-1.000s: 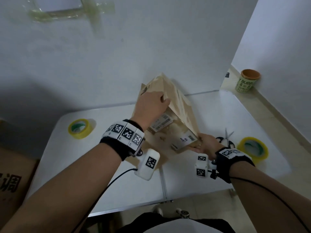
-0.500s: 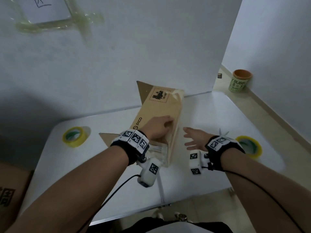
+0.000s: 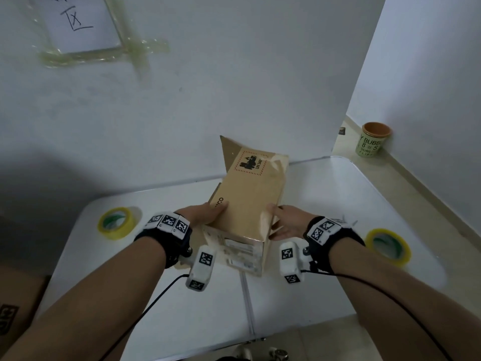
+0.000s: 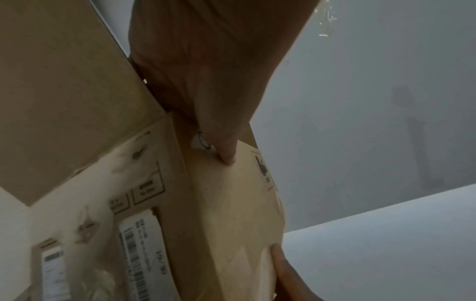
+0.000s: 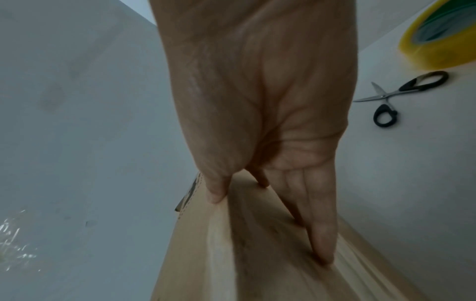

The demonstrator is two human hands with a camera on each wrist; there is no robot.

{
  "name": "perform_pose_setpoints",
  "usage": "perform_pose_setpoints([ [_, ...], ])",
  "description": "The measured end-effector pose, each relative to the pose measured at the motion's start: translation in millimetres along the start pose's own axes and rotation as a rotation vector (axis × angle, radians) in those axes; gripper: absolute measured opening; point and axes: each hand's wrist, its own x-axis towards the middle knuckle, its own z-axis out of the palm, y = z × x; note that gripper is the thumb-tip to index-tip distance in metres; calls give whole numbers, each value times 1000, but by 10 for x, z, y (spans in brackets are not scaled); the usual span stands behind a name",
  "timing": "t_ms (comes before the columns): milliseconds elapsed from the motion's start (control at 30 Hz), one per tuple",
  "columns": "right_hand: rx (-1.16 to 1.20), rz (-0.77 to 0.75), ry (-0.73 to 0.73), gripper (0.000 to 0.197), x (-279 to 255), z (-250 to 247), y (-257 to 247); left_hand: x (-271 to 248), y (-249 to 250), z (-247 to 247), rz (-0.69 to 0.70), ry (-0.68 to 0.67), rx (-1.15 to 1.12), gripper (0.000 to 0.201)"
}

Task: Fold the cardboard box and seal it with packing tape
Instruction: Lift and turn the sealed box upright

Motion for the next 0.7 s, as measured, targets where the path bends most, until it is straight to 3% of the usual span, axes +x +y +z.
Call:
perform_pose_setpoints([
  [167, 83, 16, -34, 60, -54, 13, -6, 58, -8, 0, -48, 38, -67, 86],
  [300, 127, 16, -53, 55, -99, -41, 48, 26, 12, 70, 98, -41, -412, 49],
  [400, 86, -2, -24, 50, -121, -105, 97, 78, 26, 125, 179, -31, -499, 77],
  [533, 28, -8, 8, 44, -138, -207, 126, -9, 236, 119, 223, 13, -602, 44],
  [600, -37, 0, 41, 42, -167, -229, 150, -58, 343, 89, 277, 81, -548, 35],
  [700, -111, -81, 159, 32, -171, -266, 170, -127, 359, 82, 304, 173, -268, 25],
])
